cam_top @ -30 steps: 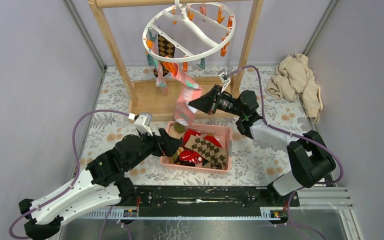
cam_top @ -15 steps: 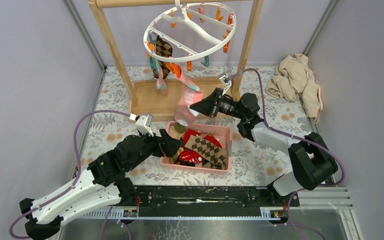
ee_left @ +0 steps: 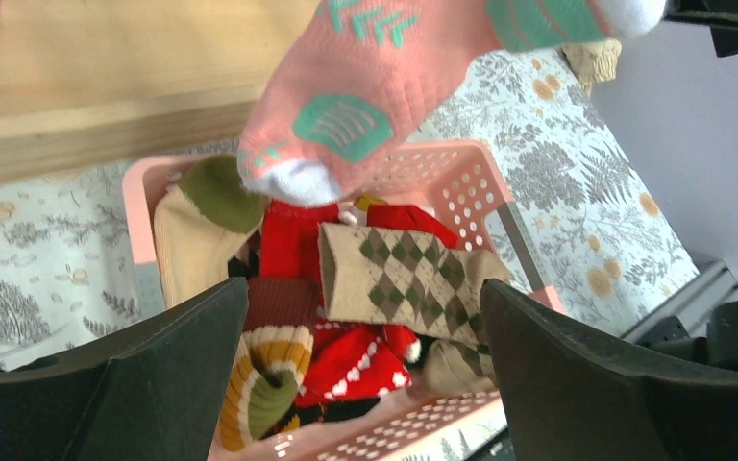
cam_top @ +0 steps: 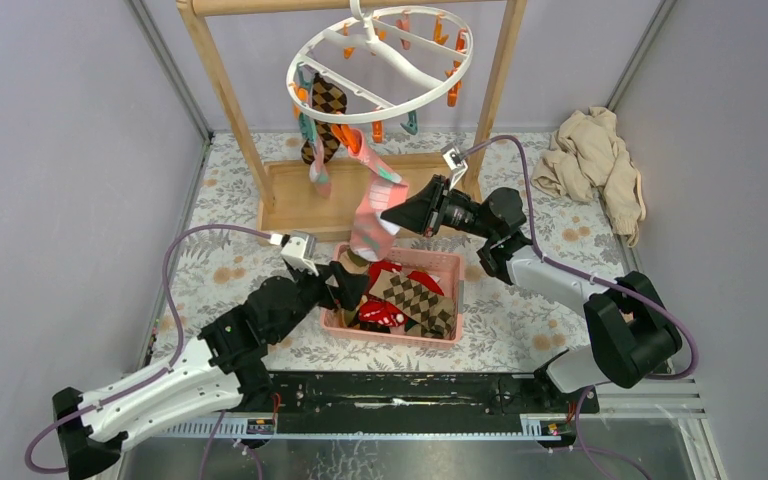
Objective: Remove the socks clipped to the hanger
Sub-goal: Remove the sock from the hanger.
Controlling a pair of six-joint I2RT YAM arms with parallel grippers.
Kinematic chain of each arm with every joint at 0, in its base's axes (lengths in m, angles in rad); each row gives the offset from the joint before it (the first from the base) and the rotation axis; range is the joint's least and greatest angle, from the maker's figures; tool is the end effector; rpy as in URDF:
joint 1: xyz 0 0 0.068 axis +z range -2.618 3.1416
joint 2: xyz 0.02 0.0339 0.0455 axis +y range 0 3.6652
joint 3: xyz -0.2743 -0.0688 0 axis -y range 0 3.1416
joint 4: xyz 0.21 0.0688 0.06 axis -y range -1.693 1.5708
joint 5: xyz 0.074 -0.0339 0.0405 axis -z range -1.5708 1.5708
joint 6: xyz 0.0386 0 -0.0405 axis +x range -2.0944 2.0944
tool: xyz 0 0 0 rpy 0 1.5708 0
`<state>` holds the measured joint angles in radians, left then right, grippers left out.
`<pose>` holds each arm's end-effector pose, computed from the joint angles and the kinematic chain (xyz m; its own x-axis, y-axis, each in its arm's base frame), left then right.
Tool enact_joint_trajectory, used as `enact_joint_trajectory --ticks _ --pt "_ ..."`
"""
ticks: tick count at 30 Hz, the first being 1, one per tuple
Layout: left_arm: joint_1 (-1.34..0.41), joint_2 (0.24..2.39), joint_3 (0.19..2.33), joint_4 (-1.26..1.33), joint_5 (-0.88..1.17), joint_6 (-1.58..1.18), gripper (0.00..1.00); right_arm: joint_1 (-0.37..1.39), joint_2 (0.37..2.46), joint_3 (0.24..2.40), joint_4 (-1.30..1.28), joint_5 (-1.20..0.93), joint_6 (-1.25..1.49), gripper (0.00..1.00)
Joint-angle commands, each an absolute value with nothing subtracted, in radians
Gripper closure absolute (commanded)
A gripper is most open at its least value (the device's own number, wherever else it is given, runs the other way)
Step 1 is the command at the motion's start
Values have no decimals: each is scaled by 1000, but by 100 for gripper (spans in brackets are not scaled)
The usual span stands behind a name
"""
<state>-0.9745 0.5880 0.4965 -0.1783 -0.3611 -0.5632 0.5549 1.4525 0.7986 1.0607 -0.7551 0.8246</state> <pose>0.0745 -0.0854 0.2769 -0.4377 -0.2444 -0.8652 0.4129 0.8002 -0.4350 0.2279 0.1724 0.3462 -0.4462 0.3525 -0.8226 -0.8706 0.0420 0.4903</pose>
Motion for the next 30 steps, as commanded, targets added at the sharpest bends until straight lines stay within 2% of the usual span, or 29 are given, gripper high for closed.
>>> enact_joint_trajectory --ticks 1,13,22,30 --pt "-977 624 463 126 -423 -379 2 548 1411 805 1152 -808 879 99" --pt "-937 809 465 356 -364 -238 2 549 1414 791 1240 -873 994 99" --pt "-807 825 425 454 -140 -247 2 549 1403 777 1265 -891 1028 99" --pt "-784 868 427 497 24 -258 2 548 1409 773 1281 -896 1045 99"
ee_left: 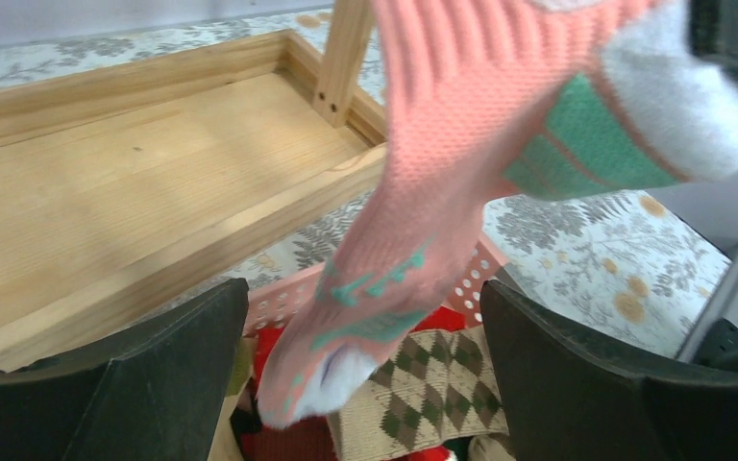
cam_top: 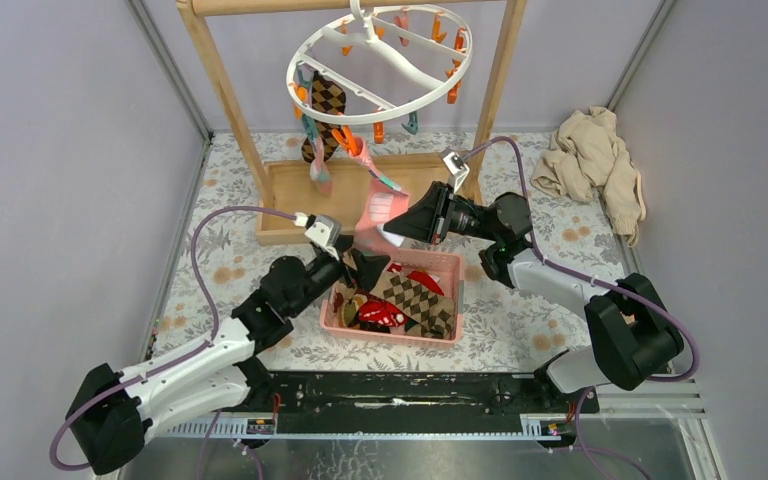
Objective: Remove the socks clipped to the hanger
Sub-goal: Remove the sock from the hanger.
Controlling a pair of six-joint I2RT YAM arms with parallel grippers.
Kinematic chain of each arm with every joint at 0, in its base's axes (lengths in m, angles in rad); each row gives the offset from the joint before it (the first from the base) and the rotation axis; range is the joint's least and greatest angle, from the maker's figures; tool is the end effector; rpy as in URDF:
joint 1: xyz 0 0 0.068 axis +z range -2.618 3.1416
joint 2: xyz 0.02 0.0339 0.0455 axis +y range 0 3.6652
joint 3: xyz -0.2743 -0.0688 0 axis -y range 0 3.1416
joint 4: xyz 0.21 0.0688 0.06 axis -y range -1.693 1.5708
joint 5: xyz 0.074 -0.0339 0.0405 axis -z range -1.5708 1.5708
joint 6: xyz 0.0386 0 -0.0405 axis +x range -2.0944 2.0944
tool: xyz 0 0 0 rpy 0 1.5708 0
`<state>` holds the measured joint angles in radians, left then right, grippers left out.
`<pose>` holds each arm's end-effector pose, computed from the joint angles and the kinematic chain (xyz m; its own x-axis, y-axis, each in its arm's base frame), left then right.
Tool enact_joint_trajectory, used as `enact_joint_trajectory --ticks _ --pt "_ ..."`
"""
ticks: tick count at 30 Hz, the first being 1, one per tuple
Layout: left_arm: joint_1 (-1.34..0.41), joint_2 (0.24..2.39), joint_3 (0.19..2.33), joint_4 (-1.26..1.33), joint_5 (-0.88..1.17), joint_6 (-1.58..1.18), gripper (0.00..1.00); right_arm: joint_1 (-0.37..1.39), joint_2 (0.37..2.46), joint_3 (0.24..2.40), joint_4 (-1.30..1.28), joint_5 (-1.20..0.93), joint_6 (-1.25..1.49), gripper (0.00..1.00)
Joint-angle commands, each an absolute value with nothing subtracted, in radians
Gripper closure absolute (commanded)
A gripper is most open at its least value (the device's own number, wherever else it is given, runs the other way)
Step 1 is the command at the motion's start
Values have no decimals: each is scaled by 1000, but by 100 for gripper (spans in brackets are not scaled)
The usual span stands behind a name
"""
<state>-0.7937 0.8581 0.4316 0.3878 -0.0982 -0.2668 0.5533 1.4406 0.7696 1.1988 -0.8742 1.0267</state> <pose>0.1212 -0.1178 0.2844 -0.1951 -0.1758 -0.9649 0.6110 0.7478 -0.2598 0.2154 0.1679 0.3516 -0.5490 0.3061 -0.7777 -0.8330 -0.1241 0.5392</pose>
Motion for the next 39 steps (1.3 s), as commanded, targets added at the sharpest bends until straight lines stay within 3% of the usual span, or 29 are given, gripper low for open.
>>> enact_joint_trajectory --ticks 1,7,12,16,17,18,23,26,29,31,39 --pt "-781 875 432 494 44 -263 7 549 1410 773 1281 -896 1043 99" --pt "-777 934 474 440 99 -279 67 549 1430 767 1297 -889 1048 99" --pt "-776 934 498 378 79 -298 92 548 1442 761 1299 -885 1043 99" --pt "-777 896 533 262 23 -318 98 548 1441 756 1252 -871 1011 94" --pt "-777 876 541 235 6 -328 98 547 1437 757 1218 -862 985 88" --pt "-777 860 547 204 -22 -334 98 547 1429 760 1171 -850 951 82" --pt "-777 807 583 66 -90 -348 99 548 1347 797 792 -710 711 72" --pt "-777 793 604 19 -126 -367 99 549 1299 824 593 -614 588 54" --pt "-777 791 631 -23 -153 -385 99 549 1255 846 434 -503 505 47" --pt "-777 793 649 -47 -163 -393 99 549 1234 850 344 -428 471 35" --pt "-777 800 701 -118 -177 -404 98 548 1179 800 206 -255 397 19"
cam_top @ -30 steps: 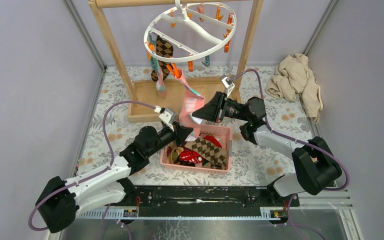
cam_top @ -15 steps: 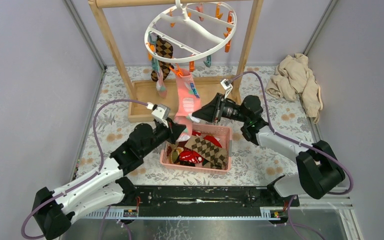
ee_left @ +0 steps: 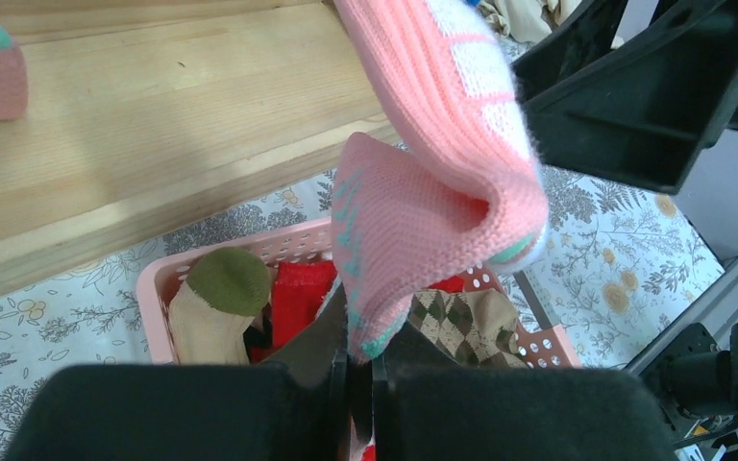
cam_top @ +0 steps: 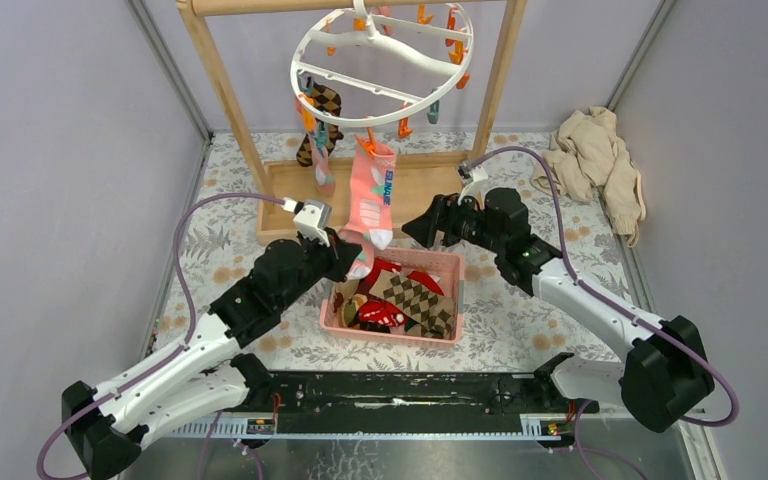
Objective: Remove the socks clipped to the hanger
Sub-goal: Remove the sock from the hanger.
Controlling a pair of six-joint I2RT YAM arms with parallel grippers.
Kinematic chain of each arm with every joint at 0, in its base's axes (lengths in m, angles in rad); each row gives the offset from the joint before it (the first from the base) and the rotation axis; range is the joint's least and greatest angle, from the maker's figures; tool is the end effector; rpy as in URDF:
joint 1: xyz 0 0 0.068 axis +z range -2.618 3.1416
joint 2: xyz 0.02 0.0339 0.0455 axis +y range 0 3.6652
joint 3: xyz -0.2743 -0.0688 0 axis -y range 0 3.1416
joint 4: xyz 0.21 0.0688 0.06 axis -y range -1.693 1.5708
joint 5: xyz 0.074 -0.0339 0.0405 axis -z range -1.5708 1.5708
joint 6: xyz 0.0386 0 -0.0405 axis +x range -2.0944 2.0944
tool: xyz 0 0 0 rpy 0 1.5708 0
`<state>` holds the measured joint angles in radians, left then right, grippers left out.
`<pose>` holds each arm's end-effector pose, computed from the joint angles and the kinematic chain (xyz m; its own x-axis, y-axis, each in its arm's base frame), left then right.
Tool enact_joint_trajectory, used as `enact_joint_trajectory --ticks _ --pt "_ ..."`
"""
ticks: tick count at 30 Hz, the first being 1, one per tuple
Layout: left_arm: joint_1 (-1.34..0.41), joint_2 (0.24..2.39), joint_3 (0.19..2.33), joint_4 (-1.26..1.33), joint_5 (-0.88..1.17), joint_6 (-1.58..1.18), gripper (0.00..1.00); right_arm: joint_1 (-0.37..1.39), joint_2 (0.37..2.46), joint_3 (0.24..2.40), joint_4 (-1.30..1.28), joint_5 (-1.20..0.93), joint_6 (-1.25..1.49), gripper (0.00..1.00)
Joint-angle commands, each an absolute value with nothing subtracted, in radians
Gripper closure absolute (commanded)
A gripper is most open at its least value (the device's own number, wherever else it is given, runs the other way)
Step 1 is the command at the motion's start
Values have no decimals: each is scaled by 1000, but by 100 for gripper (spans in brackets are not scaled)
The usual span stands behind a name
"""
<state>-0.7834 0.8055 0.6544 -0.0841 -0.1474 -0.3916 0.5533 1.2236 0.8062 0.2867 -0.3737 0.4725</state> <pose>0.1143 -0.1059 0.3129 -0.3804 -0.1539 -0.9119 0.4886 0.8037 -0.3395 0.2070 0.1444 0.3268 -0.4615 0.2129 -0.8612 -0.6594 0.5671 0.4936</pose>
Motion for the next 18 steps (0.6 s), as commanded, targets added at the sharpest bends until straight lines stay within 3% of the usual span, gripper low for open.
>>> enact_joint_trajectory --ticks 1,7,11,18 --pt "-777 801 706 -123 -176 -403 98 548 1171 789 203 -248 393 18" --pt "-776 816 723 -130 -168 -401 98 548 1119 747 170 -231 360 11" --pt "-776 825 738 -139 -160 -399 98 549 1100 731 151 -218 347 1" --pt "-776 826 769 -173 -139 -402 97 549 1070 695 124 -219 356 0"
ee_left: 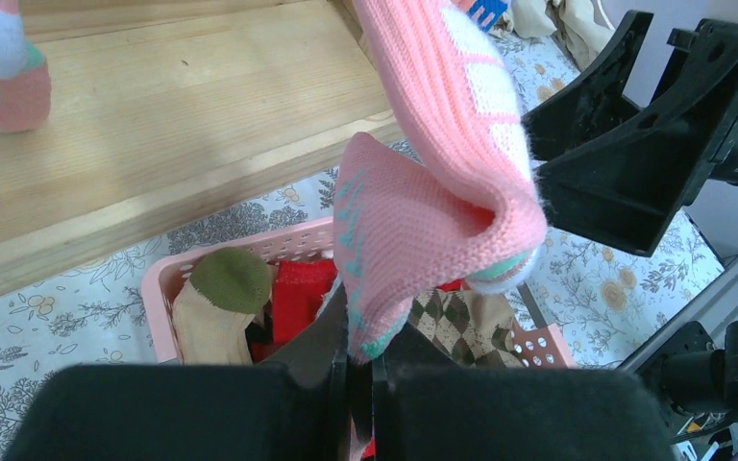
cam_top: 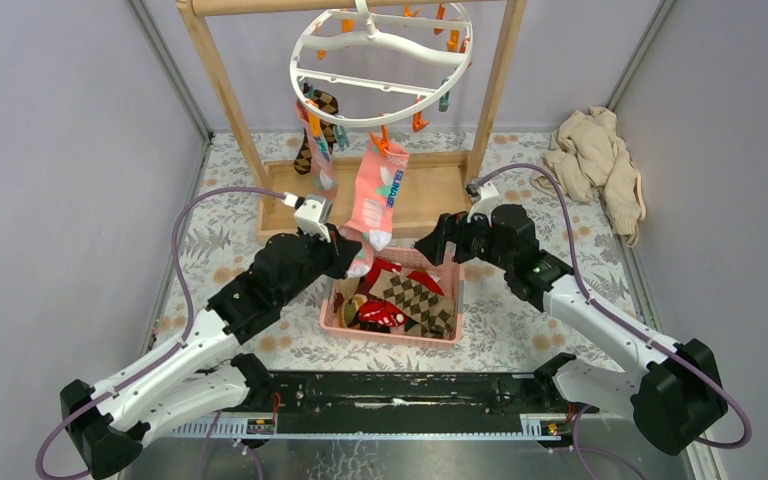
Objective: Remove the socks clipped to the hanger
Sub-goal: Remove the sock from the hanger.
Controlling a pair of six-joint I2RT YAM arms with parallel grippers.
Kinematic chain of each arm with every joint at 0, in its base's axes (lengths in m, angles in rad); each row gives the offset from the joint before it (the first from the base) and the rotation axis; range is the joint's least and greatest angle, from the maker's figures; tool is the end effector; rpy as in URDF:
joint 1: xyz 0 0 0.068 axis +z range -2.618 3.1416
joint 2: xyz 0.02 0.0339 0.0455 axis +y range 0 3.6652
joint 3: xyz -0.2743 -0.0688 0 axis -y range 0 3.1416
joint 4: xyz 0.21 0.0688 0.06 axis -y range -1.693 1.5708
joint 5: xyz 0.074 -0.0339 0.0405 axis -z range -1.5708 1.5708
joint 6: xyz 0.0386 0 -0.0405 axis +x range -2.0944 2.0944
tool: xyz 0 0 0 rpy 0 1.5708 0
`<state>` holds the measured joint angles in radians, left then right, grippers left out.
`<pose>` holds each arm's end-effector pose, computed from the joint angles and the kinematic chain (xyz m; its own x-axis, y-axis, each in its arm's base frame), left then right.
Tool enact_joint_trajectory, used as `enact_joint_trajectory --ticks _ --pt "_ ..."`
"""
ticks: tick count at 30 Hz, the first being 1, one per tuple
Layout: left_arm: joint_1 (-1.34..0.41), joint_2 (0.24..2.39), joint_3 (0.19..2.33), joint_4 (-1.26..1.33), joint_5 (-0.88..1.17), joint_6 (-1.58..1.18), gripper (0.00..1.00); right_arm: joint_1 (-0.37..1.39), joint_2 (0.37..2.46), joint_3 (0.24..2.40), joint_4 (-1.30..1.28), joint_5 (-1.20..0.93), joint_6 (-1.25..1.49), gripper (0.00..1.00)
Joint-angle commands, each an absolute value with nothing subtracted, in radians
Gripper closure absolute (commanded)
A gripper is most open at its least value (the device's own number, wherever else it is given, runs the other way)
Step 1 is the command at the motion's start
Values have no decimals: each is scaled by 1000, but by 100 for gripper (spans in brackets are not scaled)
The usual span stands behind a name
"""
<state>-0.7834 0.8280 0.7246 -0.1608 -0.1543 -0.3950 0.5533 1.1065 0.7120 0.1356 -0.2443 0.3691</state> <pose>0.1160 -0.1072 0.3243 -0.3987 -0.1396 -0.9064 0.4754 0.8137 -0.3344 0.1838 0.1245 0.3049 -0.4589 0.1280 -0.8792 -0.5825 0.7039 0.4065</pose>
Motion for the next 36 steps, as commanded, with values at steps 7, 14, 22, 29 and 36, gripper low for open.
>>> enact_joint_trajectory --ticks 7,14,22,29,36 --pt "-777 820 769 -185 -131 -403 97 549 1023 685 106 -219 369 0" --pt "-777 809 758 -186 -130 -403 97 549 1007 721 67 -206 420 0" --pt "-776 802 760 -194 -125 -401 96 548 1036 792 -42 -205 455 0" --pt "-777 799 764 -205 -122 -397 96 549 987 743 34 -212 460 0" --pt "-777 802 764 -204 -117 -397 96 549 1014 792 -41 -263 420 0"
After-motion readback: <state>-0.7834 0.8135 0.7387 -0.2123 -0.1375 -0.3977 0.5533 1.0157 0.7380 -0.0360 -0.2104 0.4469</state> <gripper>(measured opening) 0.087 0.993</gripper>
